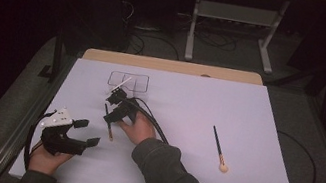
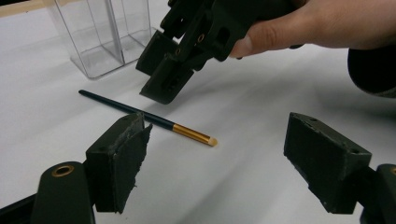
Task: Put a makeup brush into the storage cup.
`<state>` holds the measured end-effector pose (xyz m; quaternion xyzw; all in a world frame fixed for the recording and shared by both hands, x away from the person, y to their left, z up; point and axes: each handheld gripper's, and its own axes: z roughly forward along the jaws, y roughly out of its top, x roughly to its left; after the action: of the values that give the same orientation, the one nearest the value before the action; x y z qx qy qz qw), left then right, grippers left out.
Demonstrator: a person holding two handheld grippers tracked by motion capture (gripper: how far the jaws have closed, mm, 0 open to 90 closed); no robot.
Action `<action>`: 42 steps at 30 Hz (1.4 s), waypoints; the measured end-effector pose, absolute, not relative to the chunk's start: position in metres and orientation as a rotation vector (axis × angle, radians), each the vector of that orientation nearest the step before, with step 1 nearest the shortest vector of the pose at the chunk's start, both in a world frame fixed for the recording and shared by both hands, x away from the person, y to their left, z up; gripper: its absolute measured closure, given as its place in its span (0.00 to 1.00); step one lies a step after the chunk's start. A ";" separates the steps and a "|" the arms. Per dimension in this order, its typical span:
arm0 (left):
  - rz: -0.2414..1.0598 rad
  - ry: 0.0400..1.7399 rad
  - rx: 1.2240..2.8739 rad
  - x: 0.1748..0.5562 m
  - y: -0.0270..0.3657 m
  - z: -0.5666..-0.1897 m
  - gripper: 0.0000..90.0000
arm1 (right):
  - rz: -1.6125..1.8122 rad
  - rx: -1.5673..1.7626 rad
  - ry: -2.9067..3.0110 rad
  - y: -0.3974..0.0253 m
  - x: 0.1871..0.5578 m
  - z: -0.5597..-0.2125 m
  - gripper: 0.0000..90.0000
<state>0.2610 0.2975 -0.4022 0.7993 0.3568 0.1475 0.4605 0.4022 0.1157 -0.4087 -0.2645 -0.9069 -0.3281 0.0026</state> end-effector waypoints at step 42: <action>0.355 0.883 1.974 0.263 0.298 -0.404 0.23 | -0.845 -0.713 -3.054 0.129 0.392 -0.429 0.92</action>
<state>0.2634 0.2977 -0.4043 0.8010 0.3584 0.1441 0.4573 0.3924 0.1285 -0.4291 -0.2192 -0.9389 -0.2598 -0.0533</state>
